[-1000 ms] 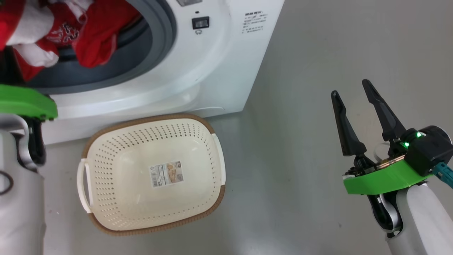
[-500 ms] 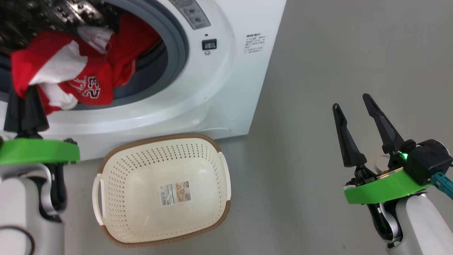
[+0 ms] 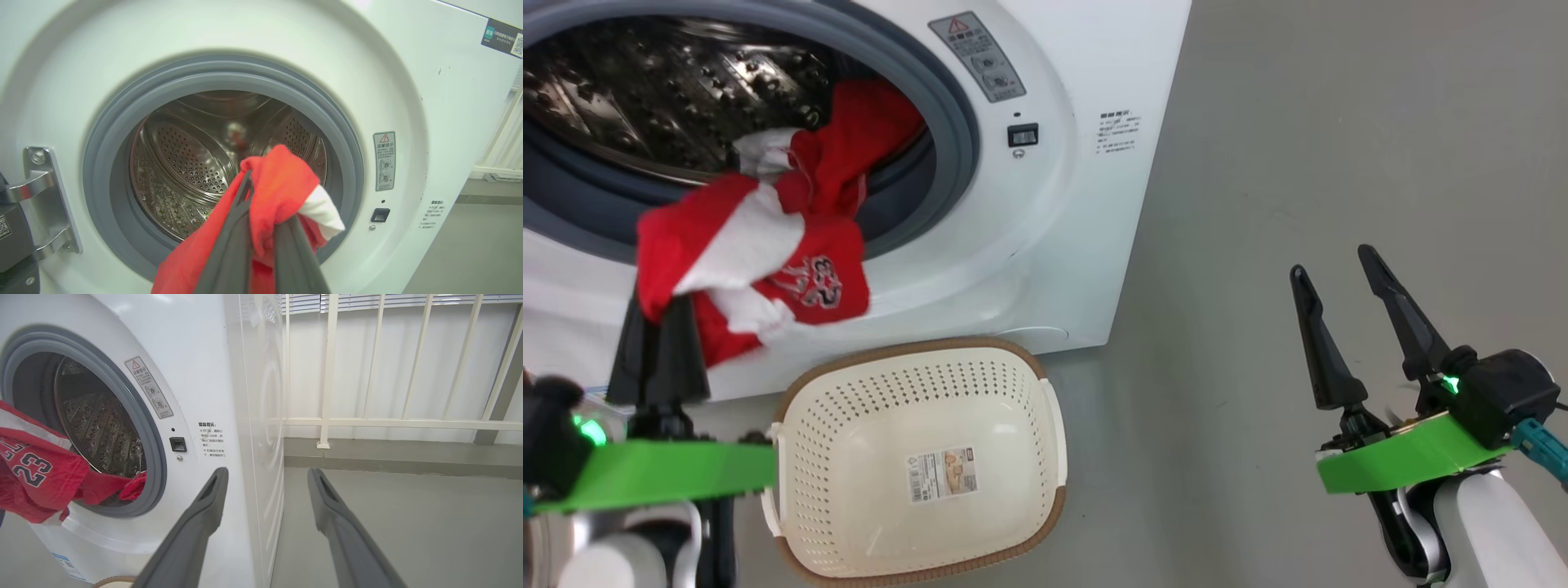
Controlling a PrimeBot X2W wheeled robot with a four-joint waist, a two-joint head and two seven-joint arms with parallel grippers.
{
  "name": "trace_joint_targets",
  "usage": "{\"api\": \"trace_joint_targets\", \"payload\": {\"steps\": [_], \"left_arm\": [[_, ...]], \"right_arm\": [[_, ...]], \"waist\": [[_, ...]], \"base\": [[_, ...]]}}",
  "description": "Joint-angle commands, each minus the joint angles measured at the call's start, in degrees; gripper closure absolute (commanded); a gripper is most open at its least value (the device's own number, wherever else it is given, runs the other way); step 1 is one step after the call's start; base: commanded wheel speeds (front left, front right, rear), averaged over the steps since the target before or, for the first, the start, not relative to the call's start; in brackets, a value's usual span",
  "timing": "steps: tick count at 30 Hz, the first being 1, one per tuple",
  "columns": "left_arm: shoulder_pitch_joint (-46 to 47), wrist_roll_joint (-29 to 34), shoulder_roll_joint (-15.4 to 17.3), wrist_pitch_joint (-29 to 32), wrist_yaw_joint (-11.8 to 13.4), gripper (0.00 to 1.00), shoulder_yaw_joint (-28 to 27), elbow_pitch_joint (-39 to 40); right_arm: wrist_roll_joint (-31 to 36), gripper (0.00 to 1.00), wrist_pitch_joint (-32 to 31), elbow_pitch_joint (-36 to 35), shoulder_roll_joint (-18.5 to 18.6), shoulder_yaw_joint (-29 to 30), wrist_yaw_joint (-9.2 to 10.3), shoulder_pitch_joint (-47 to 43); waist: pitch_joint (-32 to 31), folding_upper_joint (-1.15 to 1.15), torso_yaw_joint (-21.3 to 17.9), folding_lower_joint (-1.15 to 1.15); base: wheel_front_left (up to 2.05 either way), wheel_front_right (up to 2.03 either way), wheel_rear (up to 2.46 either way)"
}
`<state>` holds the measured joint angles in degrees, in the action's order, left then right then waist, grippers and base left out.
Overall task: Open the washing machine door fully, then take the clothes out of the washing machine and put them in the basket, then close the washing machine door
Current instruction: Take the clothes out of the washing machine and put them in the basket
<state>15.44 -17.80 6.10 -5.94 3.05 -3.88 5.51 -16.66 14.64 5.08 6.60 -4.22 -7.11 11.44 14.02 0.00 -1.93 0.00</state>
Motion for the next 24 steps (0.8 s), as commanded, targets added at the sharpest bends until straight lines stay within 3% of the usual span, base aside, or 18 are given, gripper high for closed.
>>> {"api": "trace_joint_targets", "payload": {"steps": [1, 11, 17, 24], "left_arm": [[-1.60, -0.23, 0.85, 0.77, 0.69, 1.00, -1.59, 3.60], [-8.71, -1.87, -1.32, 3.15, 2.04, 1.00, 1.73, 9.09], [-7.58, -3.92, -1.74, 3.29, 1.28, 1.00, 2.92, 3.02], [-2.64, -5.92, -2.13, 1.70, -0.31, 1.00, 4.36, -9.68]], "right_arm": [[-0.47, 0.00, 0.36, -1.30, 0.05, -0.94, -0.37, -0.62], [-0.61, 0.00, 0.36, -1.58, 0.49, -1.18, -0.37, -1.10], [-0.69, 0.00, 0.36, -1.93, 0.72, -1.69, -0.37, -0.25], [-0.78, 0.00, 0.36, -2.16, 0.64, -1.90, -0.37, 1.31]], "waist": [[-0.32, 0.00, 0.08, 0.00], [-0.09, 0.00, 0.94, 0.00], [1.72, 0.00, 0.84, 0.00], [5.22, 0.00, -0.21, 0.00]], "base": [[0.00, 0.00, 0.00], [0.00, 0.00, 0.00], [0.00, 0.00, 0.00], [0.00, 0.00, 0.00]]}}
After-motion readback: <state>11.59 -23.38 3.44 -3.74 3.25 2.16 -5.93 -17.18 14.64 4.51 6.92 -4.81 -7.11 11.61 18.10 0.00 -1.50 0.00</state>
